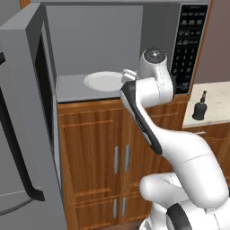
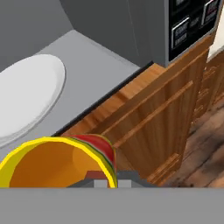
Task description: Place the microwavable item in the microwave. Then, close the microwave door and press the start button.
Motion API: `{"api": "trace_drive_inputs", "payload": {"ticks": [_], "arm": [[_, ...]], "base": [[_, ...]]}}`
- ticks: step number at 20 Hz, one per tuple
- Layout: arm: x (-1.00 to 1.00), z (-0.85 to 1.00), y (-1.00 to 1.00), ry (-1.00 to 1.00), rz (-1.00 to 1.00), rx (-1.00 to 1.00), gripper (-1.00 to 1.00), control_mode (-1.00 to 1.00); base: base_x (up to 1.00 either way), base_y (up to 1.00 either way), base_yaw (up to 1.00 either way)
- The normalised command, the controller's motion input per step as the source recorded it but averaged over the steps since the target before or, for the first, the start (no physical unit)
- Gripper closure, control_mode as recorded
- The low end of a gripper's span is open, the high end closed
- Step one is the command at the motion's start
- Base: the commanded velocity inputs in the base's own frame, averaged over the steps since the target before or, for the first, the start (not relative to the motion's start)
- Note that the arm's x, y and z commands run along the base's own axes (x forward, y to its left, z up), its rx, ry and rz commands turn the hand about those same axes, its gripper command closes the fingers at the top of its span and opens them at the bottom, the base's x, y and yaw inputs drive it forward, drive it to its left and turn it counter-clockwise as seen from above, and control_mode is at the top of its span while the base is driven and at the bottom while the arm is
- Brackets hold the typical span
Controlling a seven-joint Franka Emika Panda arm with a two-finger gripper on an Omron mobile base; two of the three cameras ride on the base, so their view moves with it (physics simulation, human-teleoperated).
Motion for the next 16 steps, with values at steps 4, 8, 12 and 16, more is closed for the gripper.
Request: {"api": "trace_drive_inputs", "payload": {"ticks": [4, 8, 12, 16], "arm": [[0.65, 0.31, 0.02, -0.14, -0.07, 0.13, 1.0, -1.0], [0.64, 0.21, 0.19, -0.12, -0.09, 0.07, 1.0, -1.0], [0.69, 0.0, 0.32, 0.0, -0.03, 0.02, 1.0, -1.0], [0.77, 0.0, 0.18, 0.02, 0.0, 0.04, 1.0, -1.0]], "base": [[0.0, 0.0, 0.0], [0.0, 0.0, 0.0], [0.0, 0.0, 0.0], [0.0, 0.0, 0.0]]}}
